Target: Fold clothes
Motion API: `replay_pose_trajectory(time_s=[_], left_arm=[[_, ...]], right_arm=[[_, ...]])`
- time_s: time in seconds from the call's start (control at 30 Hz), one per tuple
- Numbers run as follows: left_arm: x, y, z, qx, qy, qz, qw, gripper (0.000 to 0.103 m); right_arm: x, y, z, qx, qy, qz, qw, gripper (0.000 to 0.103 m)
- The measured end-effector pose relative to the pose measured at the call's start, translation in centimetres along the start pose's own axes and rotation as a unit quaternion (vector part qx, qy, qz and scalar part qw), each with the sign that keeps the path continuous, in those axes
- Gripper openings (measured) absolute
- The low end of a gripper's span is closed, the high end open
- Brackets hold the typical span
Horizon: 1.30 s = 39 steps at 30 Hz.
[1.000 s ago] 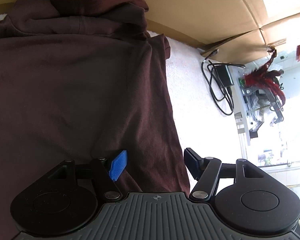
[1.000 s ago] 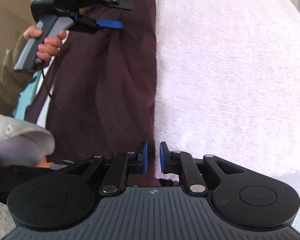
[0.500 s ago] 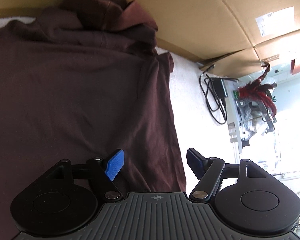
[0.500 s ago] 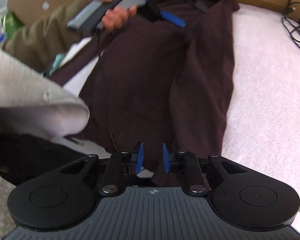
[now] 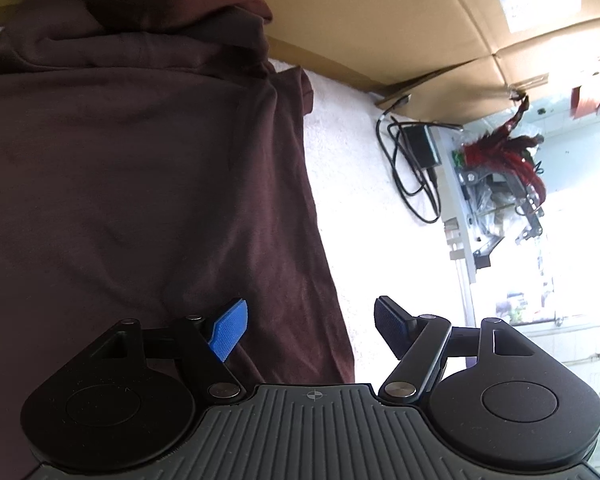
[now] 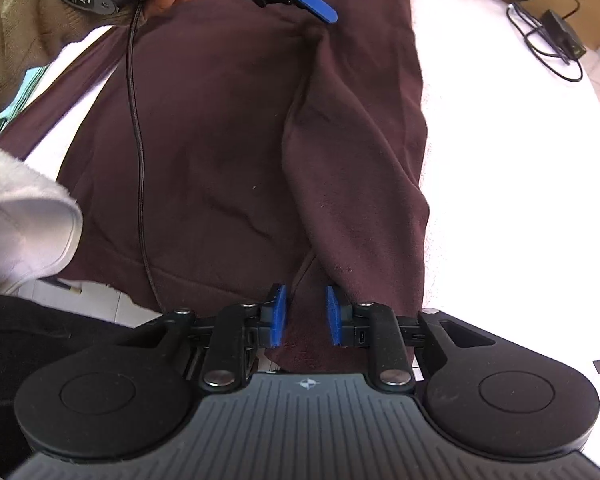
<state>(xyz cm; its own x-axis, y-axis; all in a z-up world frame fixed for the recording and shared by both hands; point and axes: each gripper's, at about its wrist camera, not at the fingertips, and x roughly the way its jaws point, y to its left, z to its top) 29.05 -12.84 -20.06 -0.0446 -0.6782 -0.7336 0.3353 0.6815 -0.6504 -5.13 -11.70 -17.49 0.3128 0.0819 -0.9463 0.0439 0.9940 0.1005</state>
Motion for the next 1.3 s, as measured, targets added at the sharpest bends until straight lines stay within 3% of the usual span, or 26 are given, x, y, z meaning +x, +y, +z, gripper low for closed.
replay_pose_trajectory(time_s=[0.17,0.3,0.53,0.67,0.73,0.77,0.9,1.03,1.13,1.17,1.3], left_arm=[[0.2,0.4,0.4,-0.005,0.004,0.002,1.0,0.082],[0.1,0.8,0.8,-0.008,0.004,0.005,1.0,0.082],[-0.9,1.3,1.0,-0.005,0.002,0.007,1.0,0.082],[-3.2,1.8,0.8,-0.008,-0.017,-0.001,0.9998,0.083],[-4.4,2.0,0.6,-0.015,-0.028,-0.011,0.9994,0.087],[-4.8,2.1,0.4,-0.019,-0.031,-0.019,0.9992,0.087],[-5.2,1.5,-0.8,-0.014,-0.02,-0.051,0.9984,0.087],[-3.2,0.3,-2.0,0.004,0.003,-0.057,0.9984,0.088],[-1.6,0.4,-1.6,0.012,-0.007,-0.003,0.9999,0.087],[-1.7,1.1,-1.2,-0.002,-0.012,0.0,0.9999,0.087],[-3.2,3.1,-0.2,-0.045,-0.04,0.005,0.9982,0.087]], right_arm=[[-1.4,-0.3,-0.1,-0.002,-0.005,0.065,0.998,0.002],[-2.8,-1.0,-1.0,-0.046,0.0,0.13,0.99,0.002],[-1.4,-0.6,-1.4,-0.088,0.029,0.13,0.987,0.003],[-1.4,-2.1,-0.4,-0.055,0.021,0.169,0.984,0.011],[-2.3,-3.6,0.2,-0.026,-0.008,0.189,0.982,0.03],[-2.8,-4.4,0.5,-0.007,-0.025,0.192,0.981,0.034],[-2.5,-7.6,1.2,0.077,-0.065,0.2,0.975,0.035],[0.0,-9.3,1.7,0.13,-0.086,0.194,0.969,0.035],[2.2,-9.7,2.1,0.161,-0.08,0.143,0.973,0.035],[2.9,-9.7,2.2,0.165,-0.072,0.127,0.975,0.035],[1.7,-9.3,2.5,0.155,-0.086,0.153,0.972,0.035]])
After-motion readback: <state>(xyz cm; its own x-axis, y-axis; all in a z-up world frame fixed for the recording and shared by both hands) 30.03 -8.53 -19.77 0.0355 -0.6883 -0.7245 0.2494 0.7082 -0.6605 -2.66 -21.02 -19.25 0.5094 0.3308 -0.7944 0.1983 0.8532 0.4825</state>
